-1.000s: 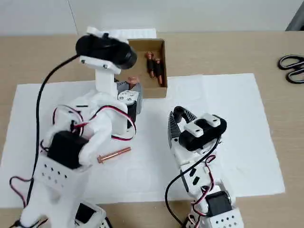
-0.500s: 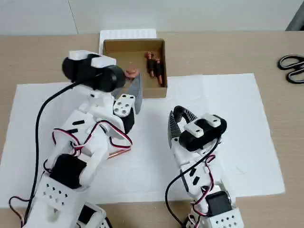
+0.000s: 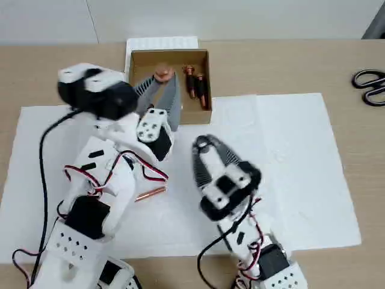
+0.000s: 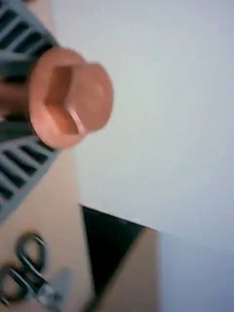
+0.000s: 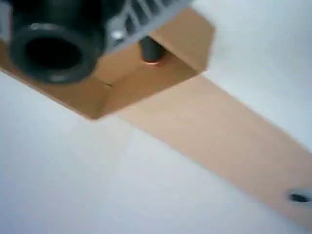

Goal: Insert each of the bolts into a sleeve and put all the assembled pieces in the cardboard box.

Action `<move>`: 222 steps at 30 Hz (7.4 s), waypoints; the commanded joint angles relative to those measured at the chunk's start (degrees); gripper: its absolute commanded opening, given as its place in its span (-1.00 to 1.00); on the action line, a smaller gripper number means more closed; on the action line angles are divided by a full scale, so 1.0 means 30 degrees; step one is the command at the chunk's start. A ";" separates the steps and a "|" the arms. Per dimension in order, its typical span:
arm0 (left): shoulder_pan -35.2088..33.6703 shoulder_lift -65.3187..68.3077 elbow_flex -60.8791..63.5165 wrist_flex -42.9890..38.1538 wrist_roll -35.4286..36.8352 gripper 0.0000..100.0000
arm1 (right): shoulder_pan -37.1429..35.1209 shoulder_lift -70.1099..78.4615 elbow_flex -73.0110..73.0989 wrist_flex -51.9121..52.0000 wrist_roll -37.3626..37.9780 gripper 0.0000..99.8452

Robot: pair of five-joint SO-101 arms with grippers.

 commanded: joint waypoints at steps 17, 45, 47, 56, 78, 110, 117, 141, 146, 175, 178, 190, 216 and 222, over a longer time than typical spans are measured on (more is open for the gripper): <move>0.0234 -0.2725 0.2125 -0.0938 0.3370 -0.99 | 0.1626 -0.0249 0.0059 -0.0601 -0.2901 -0.99; 0.3458 -0.3165 0.3385 -0.1788 -0.1348 -0.99 | 0.1451 -0.0249 -0.0088 -0.0630 -0.0938 -0.99; 0.3458 -0.3165 0.3883 -0.1817 -0.1641 -0.99 | 0.1187 -0.0249 -0.0088 -0.0630 -0.0586 -0.99; 0.3253 -0.4571 0.5319 -0.2901 -0.0908 -0.99 | 0.0689 -0.0249 0.0029 -0.0542 -0.0645 -1.00; 0.3223 -0.4630 0.5553 -0.3634 0.0205 -0.99 | 0.0689 -0.0220 0.0088 -0.0542 -0.0645 -1.00; 0.4542 -0.4190 0.6755 -0.4484 -0.3341 -0.99 | 0.0689 -0.0220 0.0088 -0.0513 -0.0645 -1.00; 0.4542 -0.4103 0.6872 -0.4835 -0.4659 -0.99 | 0.0689 -0.0220 0.0088 -0.0513 -0.0645 -1.00; 0.4542 -0.4220 0.8747 -0.4718 -0.4835 -0.99 | 0.0689 -0.0220 -0.0029 -0.0513 -0.0645 -0.99; 0.4542 -0.4220 0.8747 -0.4718 -0.4835 -0.99 | 0.0689 -0.0220 -0.0029 -0.0513 -0.0645 -0.99; 0.4659 -0.4132 0.8689 0.0029 -0.4718 -0.99 | 0.0689 -0.0249 -0.0059 -0.0513 -0.0645 -0.99; 0.4659 -0.4132 0.8689 -0.0029 -0.4718 -0.99 | 0.0689 -0.0249 -0.0059 -0.0513 -0.0645 -0.99; 0.4630 -0.4190 0.8689 0.1788 -0.4718 -0.48 | 0.0689 -0.0249 -0.0059 -0.0513 -0.0645 -0.99; 0.2374 -0.0527 0.5172 0.2374 -0.6476 -0.48 | 0.0689 -0.0249 -0.0059 -0.0513 -0.0645 -0.99; 0.2462 0.0352 0.4615 0.2374 -0.6476 -0.48 | 0.0689 -0.0249 -0.0059 -0.0513 -0.0615 -0.99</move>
